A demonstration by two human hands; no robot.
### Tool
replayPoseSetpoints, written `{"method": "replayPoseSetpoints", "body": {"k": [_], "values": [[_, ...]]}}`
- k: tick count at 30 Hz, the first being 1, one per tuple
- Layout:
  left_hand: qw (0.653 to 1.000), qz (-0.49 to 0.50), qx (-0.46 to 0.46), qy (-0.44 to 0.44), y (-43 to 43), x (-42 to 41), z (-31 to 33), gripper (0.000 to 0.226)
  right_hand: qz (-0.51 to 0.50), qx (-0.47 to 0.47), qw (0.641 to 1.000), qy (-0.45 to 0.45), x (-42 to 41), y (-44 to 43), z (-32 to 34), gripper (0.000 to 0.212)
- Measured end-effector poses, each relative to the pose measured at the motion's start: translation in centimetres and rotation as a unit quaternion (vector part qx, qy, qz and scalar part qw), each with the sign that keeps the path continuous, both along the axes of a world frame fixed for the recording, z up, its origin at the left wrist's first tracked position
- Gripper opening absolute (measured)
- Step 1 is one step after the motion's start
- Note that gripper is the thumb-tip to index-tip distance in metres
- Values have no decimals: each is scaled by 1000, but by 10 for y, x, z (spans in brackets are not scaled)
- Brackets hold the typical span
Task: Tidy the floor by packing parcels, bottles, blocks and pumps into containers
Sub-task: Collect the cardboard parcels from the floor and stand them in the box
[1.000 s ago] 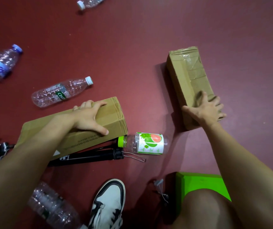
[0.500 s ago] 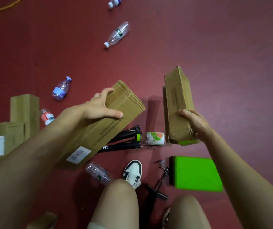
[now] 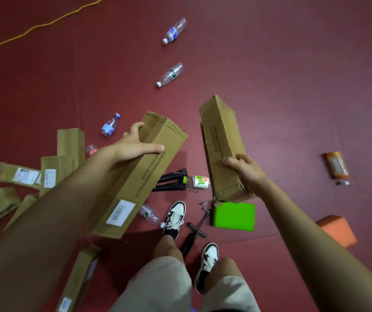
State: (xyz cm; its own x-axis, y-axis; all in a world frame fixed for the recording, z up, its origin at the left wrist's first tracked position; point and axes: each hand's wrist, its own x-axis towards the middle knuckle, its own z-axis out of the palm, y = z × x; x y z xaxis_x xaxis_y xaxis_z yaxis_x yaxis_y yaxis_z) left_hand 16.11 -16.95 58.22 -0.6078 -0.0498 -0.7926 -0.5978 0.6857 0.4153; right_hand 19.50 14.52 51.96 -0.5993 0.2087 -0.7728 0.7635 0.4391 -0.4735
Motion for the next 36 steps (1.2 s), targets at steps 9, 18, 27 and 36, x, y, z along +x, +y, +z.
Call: {"method": "replayPoseSetpoints", "body": {"k": [9, 18, 27, 36], "values": [[984, 168, -39, 31, 7, 51, 49, 102, 165, 39, 985, 25, -6, -10, 70, 97], [960, 256, -41, 105, 68, 110, 103, 126, 265, 8, 963, 52, 7, 44, 116, 105], [941, 309, -60, 122, 103, 206, 149, 122, 295, -103, 947, 77, 41, 65, 155, 70], [888, 438, -86, 112, 102, 369, 147, 113, 442, -140, 886, 29, 120, 1, 158, 47]]}}
